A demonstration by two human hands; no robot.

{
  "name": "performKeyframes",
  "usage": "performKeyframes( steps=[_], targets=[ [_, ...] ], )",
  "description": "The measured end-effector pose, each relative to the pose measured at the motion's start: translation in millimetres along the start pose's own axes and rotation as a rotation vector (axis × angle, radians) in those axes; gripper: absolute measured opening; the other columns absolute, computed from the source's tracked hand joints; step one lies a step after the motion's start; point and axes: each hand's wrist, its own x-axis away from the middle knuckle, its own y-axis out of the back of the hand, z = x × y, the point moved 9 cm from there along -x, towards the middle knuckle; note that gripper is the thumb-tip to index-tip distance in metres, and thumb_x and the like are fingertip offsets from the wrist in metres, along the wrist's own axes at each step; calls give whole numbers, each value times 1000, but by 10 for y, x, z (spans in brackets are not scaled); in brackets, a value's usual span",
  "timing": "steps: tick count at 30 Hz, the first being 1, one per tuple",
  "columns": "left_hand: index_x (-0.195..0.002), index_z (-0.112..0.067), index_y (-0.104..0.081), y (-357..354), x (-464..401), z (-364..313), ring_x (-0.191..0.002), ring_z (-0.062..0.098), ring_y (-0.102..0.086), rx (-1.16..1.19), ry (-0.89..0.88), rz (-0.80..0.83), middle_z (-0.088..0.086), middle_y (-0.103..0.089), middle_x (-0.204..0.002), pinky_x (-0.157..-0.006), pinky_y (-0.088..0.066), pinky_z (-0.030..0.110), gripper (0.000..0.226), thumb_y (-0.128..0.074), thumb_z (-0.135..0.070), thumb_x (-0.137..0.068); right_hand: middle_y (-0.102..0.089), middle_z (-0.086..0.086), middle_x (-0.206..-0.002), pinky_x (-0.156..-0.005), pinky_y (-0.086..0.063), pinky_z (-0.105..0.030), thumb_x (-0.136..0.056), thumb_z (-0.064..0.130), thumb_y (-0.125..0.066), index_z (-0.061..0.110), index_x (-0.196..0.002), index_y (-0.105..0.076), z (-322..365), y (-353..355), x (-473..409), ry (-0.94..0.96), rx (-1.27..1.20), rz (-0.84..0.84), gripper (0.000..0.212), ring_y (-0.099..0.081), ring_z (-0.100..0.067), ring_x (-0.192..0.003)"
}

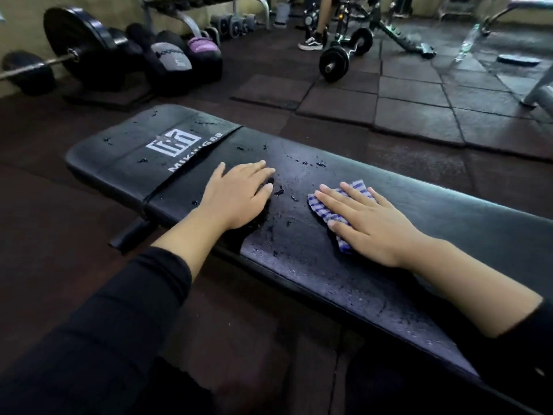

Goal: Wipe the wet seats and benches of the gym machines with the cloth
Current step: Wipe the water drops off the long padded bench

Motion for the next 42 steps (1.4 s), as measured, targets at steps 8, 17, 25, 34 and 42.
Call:
performKeyframes(
  steps=[8,17,25,34,42],
  targets=[
    [-152,-39,-13,-147,-135,323,-148,8,2,63,-51,93,-12,-4,-161,-118,7,49,50,-16,-47,-102,11,29,-152,-119,6,-37,-93,61,-1,52,-143,8,125,33,-264,-138,1,19,51,12,0,-142],
    [-152,-40,-10,-106,-103,309,-148,9,5,64,-43,79,-11,-1,-162,-119,7,48,52,-14,-48,-101,17,24,-153,-118,7,-37,-86,61,14,43,-146,14,223,2,-309,-140,96,70,62,17,-7,-144],
    [-151,-45,-14,-137,-170,370,-149,11,3,70,18,0,-10,-5,-162,-119,4,44,52,-18,-51,-99,14,25,-154,-118,4,-38,-84,63,11,57,-140,13,317,21,-493,-53,86,-8,57,14,-7,-144],
    [-149,-47,-16,-106,-156,367,-148,6,1,73,27,-18,-13,-7,-161,-120,2,41,51,-19,-53,-99,-12,17,-157,-114,-18,-42,-100,51,-14,54,-144,-6,-187,154,-1469,-119,49,-46,45,-13,-15,-145],
    [-149,-47,-17,-111,-145,373,-147,5,0,76,36,-18,-15,-7,-161,-120,3,40,51,-19,-54,-99,-2,17,-158,-114,-14,-38,-96,58,-7,52,-143,4,-626,120,-786,-268,121,-9,49,-10,-18,-146]
  ],
)
